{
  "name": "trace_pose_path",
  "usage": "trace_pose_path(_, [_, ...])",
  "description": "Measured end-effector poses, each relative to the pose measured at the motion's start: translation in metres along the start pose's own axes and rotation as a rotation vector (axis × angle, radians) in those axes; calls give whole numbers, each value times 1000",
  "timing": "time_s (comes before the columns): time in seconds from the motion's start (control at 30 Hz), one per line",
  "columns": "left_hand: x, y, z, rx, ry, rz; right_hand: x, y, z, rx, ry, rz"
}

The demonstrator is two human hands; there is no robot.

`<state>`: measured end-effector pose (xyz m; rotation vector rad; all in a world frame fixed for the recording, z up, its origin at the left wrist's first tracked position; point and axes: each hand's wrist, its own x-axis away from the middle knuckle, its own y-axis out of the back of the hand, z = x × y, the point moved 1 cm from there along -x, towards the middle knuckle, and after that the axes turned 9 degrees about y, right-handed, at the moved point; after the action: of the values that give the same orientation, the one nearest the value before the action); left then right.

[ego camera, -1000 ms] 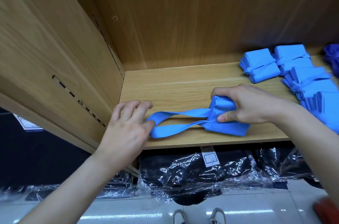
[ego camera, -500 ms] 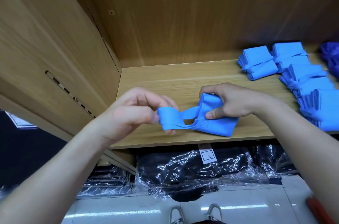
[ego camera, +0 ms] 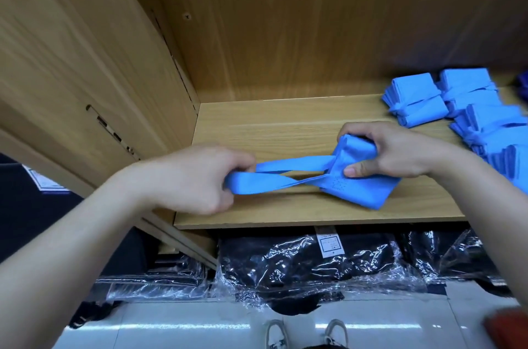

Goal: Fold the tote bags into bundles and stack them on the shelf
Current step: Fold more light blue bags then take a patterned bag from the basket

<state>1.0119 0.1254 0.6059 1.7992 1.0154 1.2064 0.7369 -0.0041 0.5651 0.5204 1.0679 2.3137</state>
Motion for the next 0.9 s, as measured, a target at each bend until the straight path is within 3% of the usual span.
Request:
trace_pose_path(0.1, [-8, -16, -10, -392, 29, -40, -2, -4, 2, 234, -22, -25])
trace_pose_path(0.17, [-10, -28, -18, -421, -14, 10, -5, -7, 3, 353, -34, -84])
trace_pose_path(0.27, [-11, -31, -24, -50, -154, 84, -11, -9, 5, 414, -59, -125])
trace_pose_path(0.37, [-12, -29, -37, 369, -313, 24, -18, -15, 10, 491, -53, -117])
trace_pose_path(0.5, [-11, -17, -45, 852, -385, 44, -20, -17, 15, 424, -44, -136])
trace_pose_path(0.63, [-23, -13, -38, 1429, -434, -52, -11, -19, 22, 315, 27, -166])
trace_pose_path(0.73, [-35, -13, -39, 1629, -330, -191, -2, -21, 33, 275, 95, -166])
trace_pose_path(0.9, [-56, -18, -39, 1668, -179, -410, 14, -18, 51, 267, 151, -170])
